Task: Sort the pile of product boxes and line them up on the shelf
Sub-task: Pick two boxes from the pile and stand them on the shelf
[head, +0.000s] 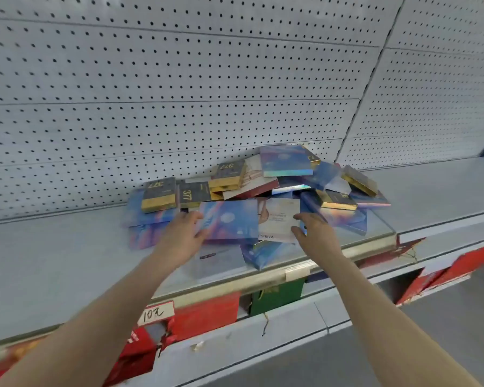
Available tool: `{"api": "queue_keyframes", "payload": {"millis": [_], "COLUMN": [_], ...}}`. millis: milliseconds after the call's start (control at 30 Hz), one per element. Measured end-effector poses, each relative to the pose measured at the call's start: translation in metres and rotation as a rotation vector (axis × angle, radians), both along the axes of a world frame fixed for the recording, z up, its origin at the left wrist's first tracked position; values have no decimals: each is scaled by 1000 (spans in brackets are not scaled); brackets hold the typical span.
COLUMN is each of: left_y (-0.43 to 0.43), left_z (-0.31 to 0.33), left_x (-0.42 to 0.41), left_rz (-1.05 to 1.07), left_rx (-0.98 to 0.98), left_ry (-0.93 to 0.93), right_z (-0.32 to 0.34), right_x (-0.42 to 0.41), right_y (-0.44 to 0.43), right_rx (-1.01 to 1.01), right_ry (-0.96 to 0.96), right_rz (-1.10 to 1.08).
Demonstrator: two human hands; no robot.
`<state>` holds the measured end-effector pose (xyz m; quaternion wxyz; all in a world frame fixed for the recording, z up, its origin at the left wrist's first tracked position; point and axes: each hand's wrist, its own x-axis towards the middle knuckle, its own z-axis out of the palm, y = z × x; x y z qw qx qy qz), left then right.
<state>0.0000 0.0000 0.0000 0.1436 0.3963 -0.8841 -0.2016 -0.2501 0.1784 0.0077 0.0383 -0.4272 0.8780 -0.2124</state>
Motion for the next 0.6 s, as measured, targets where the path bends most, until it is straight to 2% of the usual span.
{"api": "queue_keyframes", "payload": {"millis": [100,167,267,367,467,600], "left_y": [-12,-15,-18,-29,-41,-42], "left_z": [-4,-9,-20,-21,-8,8], "left_x": [-12,-18,-21,-22,-7,19], "left_rz": [197,250,339,398,387,396], "left_rx": [180,394,681,971,955,867], "left_ry": [-79,-54,218,551,767,818], "right_z": [-11,-26,-27,-23,-21,-17], "right_x": [3,2,4,4,-3,-26], "right_y": [-12,-13,-9,-5,-5,-15], "right_rx": [39,108,136,76,48,59], "right_ry": [26,28,45,16,25,16], "right_rz": [12,18,9,13,46,64]}}
